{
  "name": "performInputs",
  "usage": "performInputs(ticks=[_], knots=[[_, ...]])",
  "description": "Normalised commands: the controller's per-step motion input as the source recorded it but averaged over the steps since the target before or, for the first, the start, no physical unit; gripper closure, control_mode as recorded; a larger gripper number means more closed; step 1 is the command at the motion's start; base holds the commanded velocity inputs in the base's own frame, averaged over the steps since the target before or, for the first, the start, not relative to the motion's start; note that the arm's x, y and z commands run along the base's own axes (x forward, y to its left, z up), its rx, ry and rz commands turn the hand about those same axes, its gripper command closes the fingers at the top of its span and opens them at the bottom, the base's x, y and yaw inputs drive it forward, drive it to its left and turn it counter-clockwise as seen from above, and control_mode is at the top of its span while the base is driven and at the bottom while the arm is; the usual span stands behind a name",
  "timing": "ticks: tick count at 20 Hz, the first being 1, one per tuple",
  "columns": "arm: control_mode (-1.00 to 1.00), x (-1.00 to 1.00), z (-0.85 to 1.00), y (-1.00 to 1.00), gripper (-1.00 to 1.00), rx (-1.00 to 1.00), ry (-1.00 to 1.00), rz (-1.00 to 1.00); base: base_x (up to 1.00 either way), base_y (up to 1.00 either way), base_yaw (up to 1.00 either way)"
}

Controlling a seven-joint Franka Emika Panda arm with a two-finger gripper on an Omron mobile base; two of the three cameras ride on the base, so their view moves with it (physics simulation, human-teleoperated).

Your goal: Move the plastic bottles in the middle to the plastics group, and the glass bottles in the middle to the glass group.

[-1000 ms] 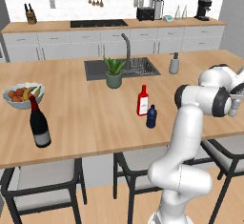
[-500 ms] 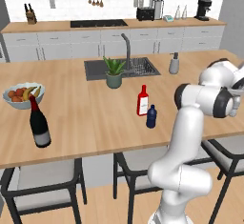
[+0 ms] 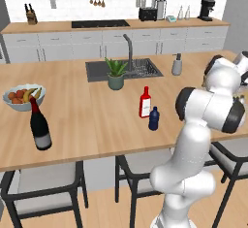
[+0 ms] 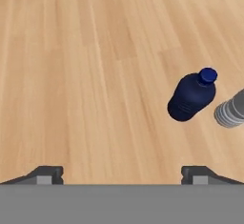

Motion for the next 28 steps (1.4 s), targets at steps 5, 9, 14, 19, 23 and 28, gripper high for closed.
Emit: performInputs(ticks=[5, 9, 14, 19, 23, 28], knots=[[-1.0, -0.83, 0.1, 1.0, -1.0, -0.15, 0.0, 0.0, 0.0, 0.0, 0.0], [-1.0, -0.77, 0.33, 1.0, -1.0, -0.1, -0.04, 0.0, 0.0, 0.0, 0.0], [-1.0, -0.42, 0.66, 1.0, -1.0, 0.0, -0.16, 0.0, 0.0, 0.0, 0.0], [-1.0, -0.28, 0.21, 1.0, -1.0, 0.0, -0.01, 0.06, 0.0, 0.0, 0.0], [-1.0, -0.07, 0.0, 0.94, -1.0, 0.01, 0.06, 0.25, 0.0, 0.0, 0.0], [-1.0, 0.05, 0.0, 0.7, -1.0, 0.01, 0.01, 0.3, 0.0, 0.0, 0.0]])
